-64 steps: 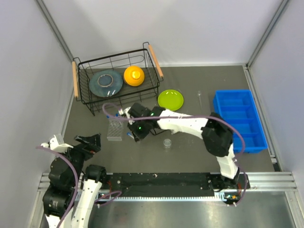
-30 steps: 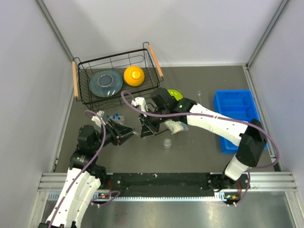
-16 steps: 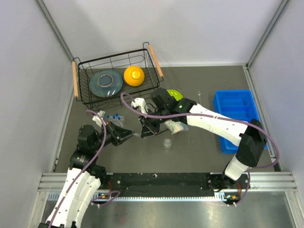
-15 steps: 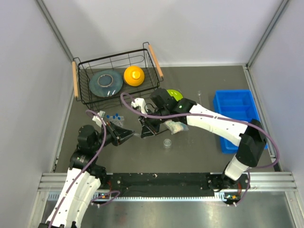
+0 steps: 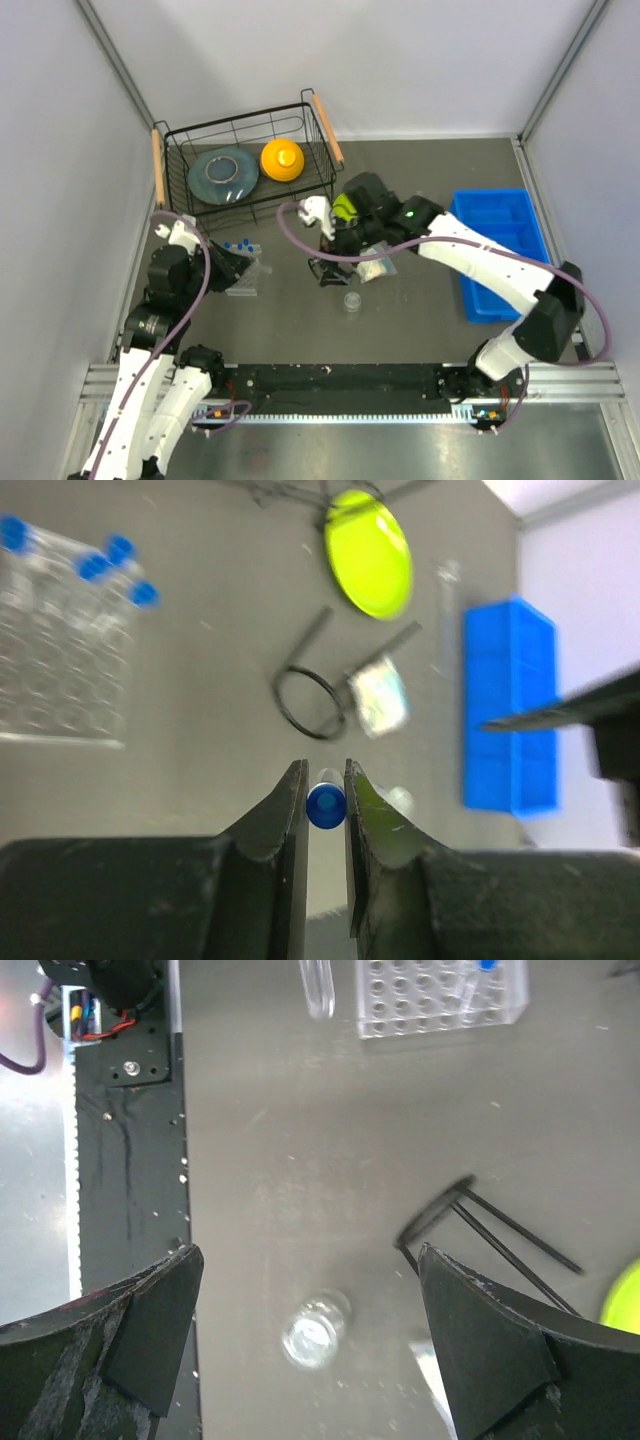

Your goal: Organize the chemistry lab equipment

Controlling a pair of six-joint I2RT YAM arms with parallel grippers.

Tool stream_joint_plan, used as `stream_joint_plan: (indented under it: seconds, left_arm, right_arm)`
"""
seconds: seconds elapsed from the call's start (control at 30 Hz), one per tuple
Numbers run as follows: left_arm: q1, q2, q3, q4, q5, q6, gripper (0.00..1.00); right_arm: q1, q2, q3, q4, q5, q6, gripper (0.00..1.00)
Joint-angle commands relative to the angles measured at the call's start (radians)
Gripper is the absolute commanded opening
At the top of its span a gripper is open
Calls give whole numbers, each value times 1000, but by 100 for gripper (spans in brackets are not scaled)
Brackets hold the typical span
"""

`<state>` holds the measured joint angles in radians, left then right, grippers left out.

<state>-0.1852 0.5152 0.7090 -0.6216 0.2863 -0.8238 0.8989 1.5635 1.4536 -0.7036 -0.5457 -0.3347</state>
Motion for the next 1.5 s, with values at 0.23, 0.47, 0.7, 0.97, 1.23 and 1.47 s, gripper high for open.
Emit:
stream_joint_plan:
  seconds: [0.23,0.47,0.7,0.97,1.23,1.47]
  left_arm:
    - [3,235,43,74,-506,296,8]
    - [3,345,21,180,-624,321,8]
    - [3,500,27,247,-679,325,8]
    - [3,595,32,298,-693,336,9]
    - [3,625,27,278,-696,313,9]
    - [3,629,24,267,-688,319,9]
  right_arm:
    - [-346,-306,-217,-27,-281,-225,90]
    - [-463,-349,-332,21,-387,-237,90]
    - [-465,-352,-368,24,-395,-263,90]
    - [-469,-350,-375,27,-396,-273,90]
    - [-480,-335,-378,29,-402,-273,90]
    - [-480,-319,-378,27,-404,-274,90]
